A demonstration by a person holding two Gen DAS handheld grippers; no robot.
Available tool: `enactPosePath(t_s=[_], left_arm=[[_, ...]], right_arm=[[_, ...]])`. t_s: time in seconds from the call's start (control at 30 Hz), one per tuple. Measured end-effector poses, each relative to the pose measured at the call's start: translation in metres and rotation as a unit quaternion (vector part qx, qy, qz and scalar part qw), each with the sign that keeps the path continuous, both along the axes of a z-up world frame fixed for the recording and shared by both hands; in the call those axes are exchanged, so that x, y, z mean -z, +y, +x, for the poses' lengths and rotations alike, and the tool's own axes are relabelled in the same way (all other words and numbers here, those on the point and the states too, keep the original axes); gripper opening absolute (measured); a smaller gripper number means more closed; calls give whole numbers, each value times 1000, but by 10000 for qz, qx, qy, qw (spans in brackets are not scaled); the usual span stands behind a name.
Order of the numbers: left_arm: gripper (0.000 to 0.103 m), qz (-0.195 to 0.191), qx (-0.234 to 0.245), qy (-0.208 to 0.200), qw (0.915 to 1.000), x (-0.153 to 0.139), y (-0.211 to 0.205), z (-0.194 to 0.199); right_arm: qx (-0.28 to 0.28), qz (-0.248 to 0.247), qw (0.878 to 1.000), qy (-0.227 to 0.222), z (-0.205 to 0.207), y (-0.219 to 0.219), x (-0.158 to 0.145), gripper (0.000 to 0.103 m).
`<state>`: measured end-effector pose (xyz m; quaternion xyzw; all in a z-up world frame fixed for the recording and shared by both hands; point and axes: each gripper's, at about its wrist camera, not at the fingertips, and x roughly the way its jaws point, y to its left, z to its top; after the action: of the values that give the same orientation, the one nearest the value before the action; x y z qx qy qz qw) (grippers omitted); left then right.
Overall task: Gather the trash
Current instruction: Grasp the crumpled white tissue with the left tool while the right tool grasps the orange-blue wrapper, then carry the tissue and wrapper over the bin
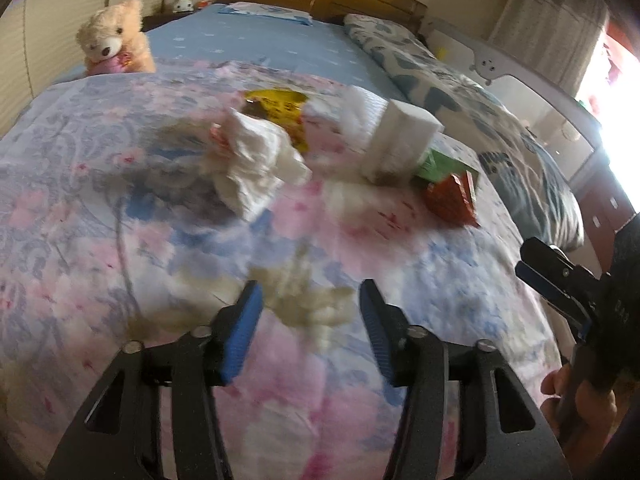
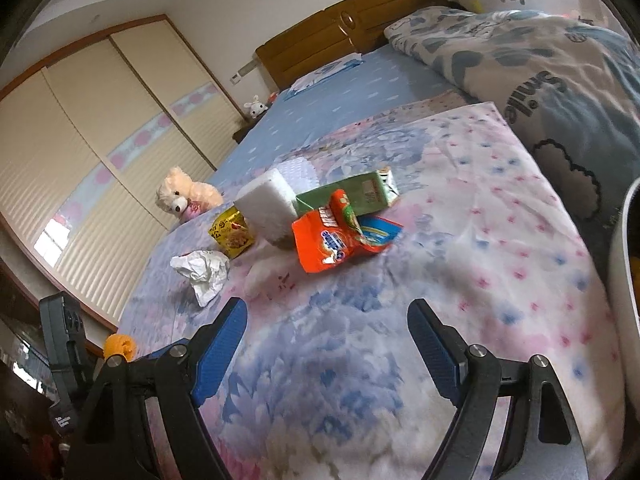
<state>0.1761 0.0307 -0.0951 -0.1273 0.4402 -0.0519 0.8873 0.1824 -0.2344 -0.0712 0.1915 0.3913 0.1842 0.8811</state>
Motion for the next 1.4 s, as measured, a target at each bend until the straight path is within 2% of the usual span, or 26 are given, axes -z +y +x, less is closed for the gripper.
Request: enactPosePath(t_s=[0.23, 0.4, 0.63, 0.7, 0.73, 0.77, 0.8, 0.83, 0.87, 0.9, 0.93, 1.0, 1.17, 1.4], left_arm=[[59, -22, -214, 16, 9998, 1, 18, 20], [66, 13, -278, 64, 9996, 1, 24, 39], [68, 73, -323, -28, 9994, -2, 32, 63], [68, 128, -335, -43, 9993, 0, 32, 69], [68, 157, -338, -41, 9993, 1, 33, 70], [65, 165, -331, -31, 9993, 2, 32, 71], [52, 147, -304, -17, 9994, 4, 32, 73], [43, 118, -257, 9, 9996, 6, 32, 73], [29, 92, -203, 64, 9997, 9, 32, 74], [24, 44, -154, 109, 9998, 11, 32, 75], [23, 27, -144, 106, 9998, 12, 32, 73], [13, 102, -133, 46, 9998, 11, 29, 69], [11, -25, -48, -5, 10000, 6, 24, 51], [11, -209, 162, -83, 9996, -5, 4, 24]], right_arm=[[-74, -112, 9999, 72, 23, 10, 4, 84], [-77, -320, 9995, 22, 37, 17, 3, 84], [-109, -582, 9982, -3, 60, 24, 7, 84], [-126, -667, 9977, 19, 67, 28, 11, 82], [-135, -690, 9975, 31, 69, 29, 13, 75], [-147, -715, 9973, 54, 71, 31, 15, 69], [-151, -738, 9971, 81, 72, 32, 16, 53], [-159, -755, 9969, 124, 73, 32, 18, 52], [-160, -754, 9970, 92, 71, 32, 18, 50], [-176, -761, 9969, 25, 68, 32, 16, 40], [-193, -760, 9969, -20, 66, 32, 15, 28], [-223, -714, 9972, -19, 62, 30, 12, 25], [-212, -569, 9982, -10, 49, 23, 9, 16], [-161, -349, 9992, -110, 19, 10, -1, 15]])
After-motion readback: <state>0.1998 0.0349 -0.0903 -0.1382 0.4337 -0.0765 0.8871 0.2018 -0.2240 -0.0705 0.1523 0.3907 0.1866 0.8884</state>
